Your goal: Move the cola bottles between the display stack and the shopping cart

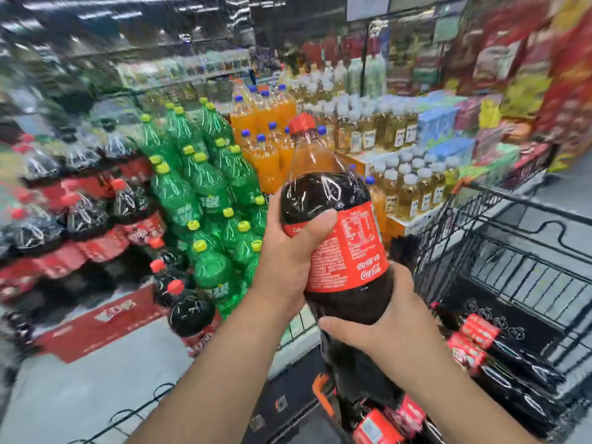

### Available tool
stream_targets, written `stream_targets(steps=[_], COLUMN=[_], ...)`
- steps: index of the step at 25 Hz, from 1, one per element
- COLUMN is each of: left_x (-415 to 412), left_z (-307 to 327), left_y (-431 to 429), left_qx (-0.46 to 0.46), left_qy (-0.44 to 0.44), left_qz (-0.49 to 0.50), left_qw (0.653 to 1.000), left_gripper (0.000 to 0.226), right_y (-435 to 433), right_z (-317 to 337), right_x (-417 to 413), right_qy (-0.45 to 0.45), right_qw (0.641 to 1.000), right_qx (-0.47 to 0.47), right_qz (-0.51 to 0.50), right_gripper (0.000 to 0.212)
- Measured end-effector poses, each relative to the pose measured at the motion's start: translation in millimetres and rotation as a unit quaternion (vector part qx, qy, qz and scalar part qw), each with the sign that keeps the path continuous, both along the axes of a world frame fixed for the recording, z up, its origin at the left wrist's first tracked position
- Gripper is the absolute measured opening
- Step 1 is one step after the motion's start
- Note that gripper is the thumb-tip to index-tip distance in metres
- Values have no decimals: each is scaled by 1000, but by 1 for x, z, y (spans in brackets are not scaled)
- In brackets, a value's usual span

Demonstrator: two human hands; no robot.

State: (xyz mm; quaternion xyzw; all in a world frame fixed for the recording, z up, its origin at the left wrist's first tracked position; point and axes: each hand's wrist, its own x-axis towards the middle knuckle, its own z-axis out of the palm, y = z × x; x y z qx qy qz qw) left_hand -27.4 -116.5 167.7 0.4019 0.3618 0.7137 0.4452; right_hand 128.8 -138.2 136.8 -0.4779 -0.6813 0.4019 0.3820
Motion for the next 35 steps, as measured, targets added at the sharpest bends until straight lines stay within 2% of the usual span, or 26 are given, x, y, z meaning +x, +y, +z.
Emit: stream_targets(steps=[3,7,10,15,22,31,35], left_x=[-25,-65,-104,-171,-264,-341,-364], left_z=[22,44,54,65,68,73,71], left_y=[-21,-54,-82,-120,-168,-196,-185], left_qx=[7,14,12,13,13,-36,-70], left_qy=[12,41,45,50,58,133,173], left_qz=[39,75,101,135,139,189,210], left_qw=[999,996,994,989,988,972,960], left_gripper=[83,75,83,79,78,93,101], right_y=[-11,-31,-52,-84,-126,-142,-122], right_z=[21,38,47,58,54,44,38], right_x=[-25,-65,-105,-177,-274,-354,-375], right_qy=[-2,-10,1,22,36,72,63], right_qw=[999,998,996,995,994,989,985], right_qx=[8,26,26,31,20,4,-4], right_qz=[32,54,80,93,99,128,163], right_gripper=[98,105,107,97,100,113,95])
